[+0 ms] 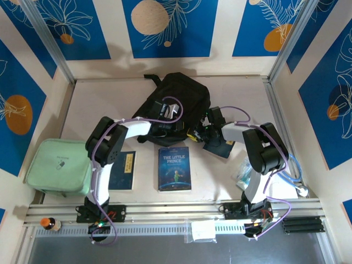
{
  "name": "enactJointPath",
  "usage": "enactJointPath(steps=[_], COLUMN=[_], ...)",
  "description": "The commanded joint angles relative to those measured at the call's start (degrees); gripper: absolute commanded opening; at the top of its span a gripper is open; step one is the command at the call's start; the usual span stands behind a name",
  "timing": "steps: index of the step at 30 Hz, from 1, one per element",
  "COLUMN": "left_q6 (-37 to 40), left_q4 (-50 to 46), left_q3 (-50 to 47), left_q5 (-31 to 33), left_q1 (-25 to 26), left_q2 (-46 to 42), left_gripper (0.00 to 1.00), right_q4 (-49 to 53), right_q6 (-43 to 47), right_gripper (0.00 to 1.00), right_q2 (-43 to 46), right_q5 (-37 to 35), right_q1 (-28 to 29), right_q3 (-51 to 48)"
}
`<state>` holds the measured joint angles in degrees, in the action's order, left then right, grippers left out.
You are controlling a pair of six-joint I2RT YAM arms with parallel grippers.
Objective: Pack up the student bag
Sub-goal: Unzip the student bag at the top-center of the table.
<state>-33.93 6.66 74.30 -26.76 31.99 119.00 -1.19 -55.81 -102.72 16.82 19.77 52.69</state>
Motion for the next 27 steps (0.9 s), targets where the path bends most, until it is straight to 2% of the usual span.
enactJointPath(steps=[1, 4, 16, 21, 27], left_q6=[2.8, 2.2, 1.4, 2.4, 3.7], left_q4=[-1.4, -0.9, 0.4, 0.0, -2.0], left_q3=[-1.3, -3.1, -8.1, -8.5, -8.5], left_q5=[0.5, -1.9, -3.1, -1.6, -1.4], left_q1=[-0.5, -0.4, 0.8, 1.7, 2.4], left_q2=[-5.6, -7.6, -14.5, -15.7, -16.3], left_gripper=[0.0, 0.0, 0.0, 0.0, 0.0], right_q4=[1.5, 1.6, 7.1, 11.3, 8.9], right_q6=[2.8, 4.0, 8.5, 2.5, -0.9], right_gripper=[0.26, 0.33, 0.42, 0.43, 0.45], right_q2=[4.6, 6.5, 9.7, 6.8, 4.3], right_q5=[2.1, 2.5, 0.3, 2.1, 5.1], right_q1=[-1.8, -2.1, -3.0, -2.8, -1.4], right_q3=[-0.1, 0.0, 1.5, 4.0, 5.5])
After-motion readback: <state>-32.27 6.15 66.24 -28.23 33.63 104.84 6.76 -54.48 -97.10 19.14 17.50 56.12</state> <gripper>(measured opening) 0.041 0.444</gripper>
